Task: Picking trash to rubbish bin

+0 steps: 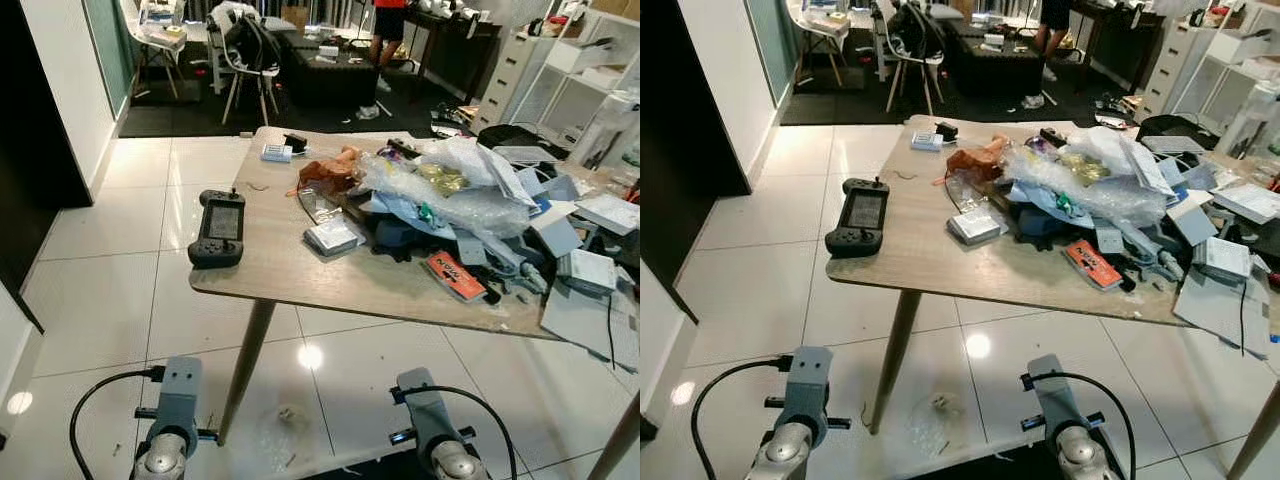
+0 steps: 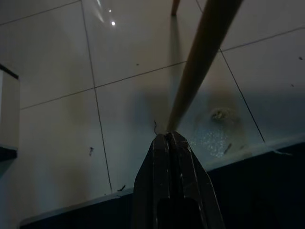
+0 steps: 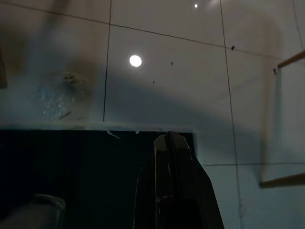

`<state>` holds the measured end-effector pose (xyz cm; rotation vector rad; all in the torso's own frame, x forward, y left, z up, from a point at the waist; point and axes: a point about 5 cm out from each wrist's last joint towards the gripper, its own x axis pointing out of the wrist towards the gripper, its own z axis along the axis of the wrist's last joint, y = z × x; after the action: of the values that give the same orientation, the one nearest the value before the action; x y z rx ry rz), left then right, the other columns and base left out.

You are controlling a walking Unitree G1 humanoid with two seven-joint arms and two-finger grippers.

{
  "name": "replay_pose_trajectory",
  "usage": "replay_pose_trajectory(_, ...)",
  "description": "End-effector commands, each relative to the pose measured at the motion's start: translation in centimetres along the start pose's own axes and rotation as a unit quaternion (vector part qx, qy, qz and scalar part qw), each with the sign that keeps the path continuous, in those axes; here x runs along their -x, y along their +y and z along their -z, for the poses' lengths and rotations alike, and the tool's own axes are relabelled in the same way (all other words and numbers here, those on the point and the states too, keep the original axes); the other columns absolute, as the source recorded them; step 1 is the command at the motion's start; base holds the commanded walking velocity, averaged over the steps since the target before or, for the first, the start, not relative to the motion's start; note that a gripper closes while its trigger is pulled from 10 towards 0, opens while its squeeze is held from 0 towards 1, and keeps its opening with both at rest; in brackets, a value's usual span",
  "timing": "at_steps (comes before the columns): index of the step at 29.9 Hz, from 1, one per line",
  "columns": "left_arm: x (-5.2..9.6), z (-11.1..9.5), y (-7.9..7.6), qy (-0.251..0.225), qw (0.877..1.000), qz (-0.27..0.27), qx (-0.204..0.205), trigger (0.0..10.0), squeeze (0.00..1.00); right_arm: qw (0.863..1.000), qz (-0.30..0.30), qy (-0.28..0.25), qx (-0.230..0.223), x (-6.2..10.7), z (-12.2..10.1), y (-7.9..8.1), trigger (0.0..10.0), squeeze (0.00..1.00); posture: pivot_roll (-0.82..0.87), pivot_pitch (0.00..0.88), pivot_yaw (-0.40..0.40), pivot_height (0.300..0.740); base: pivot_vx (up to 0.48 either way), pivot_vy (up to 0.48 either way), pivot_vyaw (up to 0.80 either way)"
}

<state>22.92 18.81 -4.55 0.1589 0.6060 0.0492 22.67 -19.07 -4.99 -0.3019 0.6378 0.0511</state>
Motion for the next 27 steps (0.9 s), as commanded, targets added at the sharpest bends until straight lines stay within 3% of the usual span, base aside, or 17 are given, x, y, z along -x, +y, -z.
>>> replay_pose_trajectory(1,-0.1,-0.3,-0.7,-0.006,1.000,0.019,-0.002,10.0,0.00,1.000,0.008,-0.001,-0.014,0.0,-0.1,-0.1,10.0,0.00,-0.04,0.016,-0.054,0.740,0.000,0.000,0.00)
replay_pose_trajectory(3,-0.3,-1.3,-1.6,-0.029,0.999,0.043,0.002,10.0,0.00,1.000,0.009,-0.012,-0.028,-0.2,-0.6,-0.1,10.0,0.00,-0.04,0.018,-0.054,0.740,0.000,0.000,0.00)
replay_pose_trajectory(7,-0.4,-1.7,-1.9,-0.035,0.998,0.046,-0.004,10.0,0.00,1.000,0.004,-0.014,-0.027,-0.2,-0.8,0.0,10.0,0.00,-0.04,0.021,-0.055,0.740,0.000,0.000,0.00)
replay_pose_trajectory(9,-0.5,-1.8,-2.0,-0.029,0.999,0.042,-0.005,10.0,0.00,1.000,-0.007,-0.023,-0.009,-0.3,-1.1,0.3,10.0,0.00,-0.03,0.021,-0.062,0.740,0.000,0.000,0.00)
replay_pose_trajectory(19,-0.3,-1.2,-1.2,-0.021,1.000,0.019,0.003,10.0,0.00,1.000,0.002,-0.012,-0.012,-0.9,-2.1,0.8,10.0,0.00,0.02,0.020,-0.105,0.740,0.000,0.000,0.00)
replay_pose_trajectory(27,0.0,-1.2,0.1,-0.030,0.999,-0.003,0.018,10.0,0.00,0.998,-0.046,-0.036,-0.011,-1.4,-4.0,2.0,10.0,0.00,0.06,0.030,-0.121,0.740,0.000,0.000,0.00)
